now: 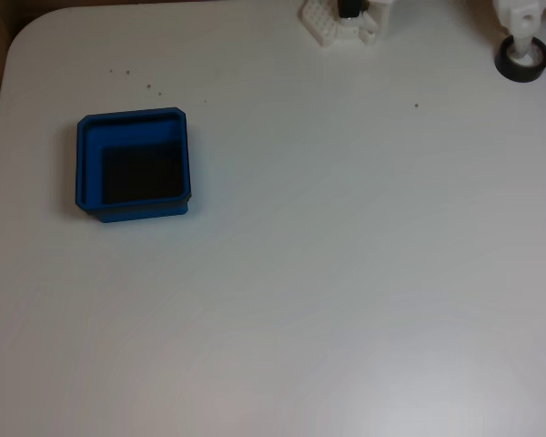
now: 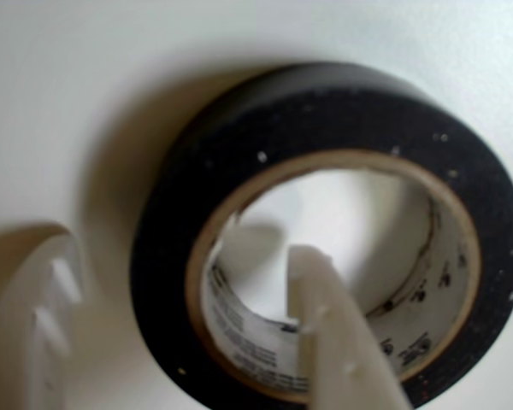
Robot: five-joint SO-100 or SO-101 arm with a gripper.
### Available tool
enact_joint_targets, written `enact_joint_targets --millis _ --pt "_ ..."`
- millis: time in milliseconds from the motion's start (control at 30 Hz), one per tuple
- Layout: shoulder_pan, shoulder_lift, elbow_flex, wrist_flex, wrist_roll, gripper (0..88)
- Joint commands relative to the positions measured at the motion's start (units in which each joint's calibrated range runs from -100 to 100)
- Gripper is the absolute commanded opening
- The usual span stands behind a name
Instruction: Pick the black tape roll and drop it in the blue box
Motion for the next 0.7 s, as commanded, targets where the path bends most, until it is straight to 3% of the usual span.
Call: enact_joint_targets --millis 0,267,667 --pt "0.27 -0.21 -0.26 -0.26 0.07 18.9" --pt "0.17 -0.37 -0.26 -0.26 0.07 6.9" --pt "0.17 -0.37 -0.26 -0.26 0.07 1.6"
